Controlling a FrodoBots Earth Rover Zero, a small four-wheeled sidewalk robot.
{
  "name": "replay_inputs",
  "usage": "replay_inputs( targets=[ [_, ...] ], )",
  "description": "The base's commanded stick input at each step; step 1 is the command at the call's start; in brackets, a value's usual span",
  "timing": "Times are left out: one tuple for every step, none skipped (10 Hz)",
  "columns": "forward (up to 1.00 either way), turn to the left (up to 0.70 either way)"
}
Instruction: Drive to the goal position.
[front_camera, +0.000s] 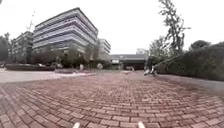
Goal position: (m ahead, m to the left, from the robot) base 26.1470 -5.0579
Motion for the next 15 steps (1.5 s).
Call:
replay_inputs(
  targets=[
    [0.45, 0.0],
    [0.45, 0.0],
    [0.45, 0.0],
    [0.45, 0.0],
    [0.45, 0.0],
    [0.45, 0.0],
    [0.45, 0.0],
    [0.45, 0.0],
    [0.45, 0.0],
    [0.45, 0.0],
    [0.45, 0.0],
    [0.45, 0.0],
    [0.45, 0.0],
    [0.45, 0.0],
    [0.45, 0.0]
  ],
)
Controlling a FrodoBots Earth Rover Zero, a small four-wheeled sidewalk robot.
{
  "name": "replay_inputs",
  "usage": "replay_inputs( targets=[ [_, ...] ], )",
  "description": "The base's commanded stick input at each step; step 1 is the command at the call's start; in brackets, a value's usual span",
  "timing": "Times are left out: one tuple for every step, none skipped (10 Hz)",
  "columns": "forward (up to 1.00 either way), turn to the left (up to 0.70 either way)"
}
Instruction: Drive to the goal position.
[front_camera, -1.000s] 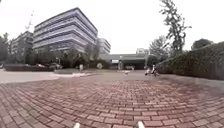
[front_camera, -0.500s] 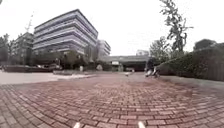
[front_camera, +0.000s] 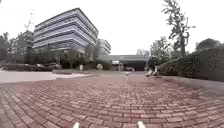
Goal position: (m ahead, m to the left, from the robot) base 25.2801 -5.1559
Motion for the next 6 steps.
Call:
replay_inputs(
  targets=[
    [0.45, 0.0],
    [0.45, 0.0],
    [0.45, 0.0],
    [0.45, 0.0],
    [0.45, 0.0],
    [0.45, 0.0]
  ],
)
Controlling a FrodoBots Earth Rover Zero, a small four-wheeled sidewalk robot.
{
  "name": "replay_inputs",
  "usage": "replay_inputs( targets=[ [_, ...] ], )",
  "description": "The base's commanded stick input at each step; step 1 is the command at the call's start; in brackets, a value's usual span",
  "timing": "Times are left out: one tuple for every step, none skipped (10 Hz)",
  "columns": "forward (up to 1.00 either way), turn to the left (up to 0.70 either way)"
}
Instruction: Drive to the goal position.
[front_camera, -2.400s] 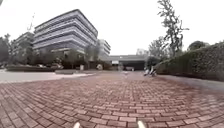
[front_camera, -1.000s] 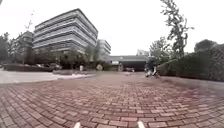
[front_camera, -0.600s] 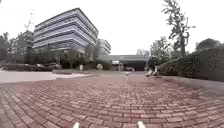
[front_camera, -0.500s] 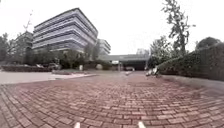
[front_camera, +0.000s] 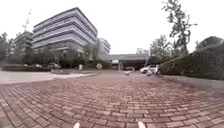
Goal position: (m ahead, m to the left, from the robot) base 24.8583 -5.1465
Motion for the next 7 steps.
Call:
replay_inputs(
  targets=[
    [0.45, 0.0],
    [0.45, 0.0],
    [0.45, 0.0],
    [0.45, 0.0],
    [0.45, 0.0],
    [0.45, 0.0],
    [0.45, 0.0]
  ],
)
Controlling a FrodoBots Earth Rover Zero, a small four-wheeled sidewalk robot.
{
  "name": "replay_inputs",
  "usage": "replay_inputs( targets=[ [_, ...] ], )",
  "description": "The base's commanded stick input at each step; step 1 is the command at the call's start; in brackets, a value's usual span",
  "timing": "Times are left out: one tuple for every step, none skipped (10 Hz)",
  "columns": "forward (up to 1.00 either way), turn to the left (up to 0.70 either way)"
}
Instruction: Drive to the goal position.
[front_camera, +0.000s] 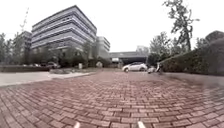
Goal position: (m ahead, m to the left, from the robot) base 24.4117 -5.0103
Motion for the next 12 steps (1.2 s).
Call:
replay_inputs(
  targets=[
    [0.45, 0.0],
    [0.45, 0.0],
    [0.45, 0.0],
    [0.45, 0.0],
    [0.45, 0.0],
    [0.45, 0.0],
    [0.45, 0.0],
    [0.45, 0.0],
    [0.45, 0.0],
    [0.45, 0.0],
    [0.45, 0.0],
    [0.45, 0.0]
  ],
)
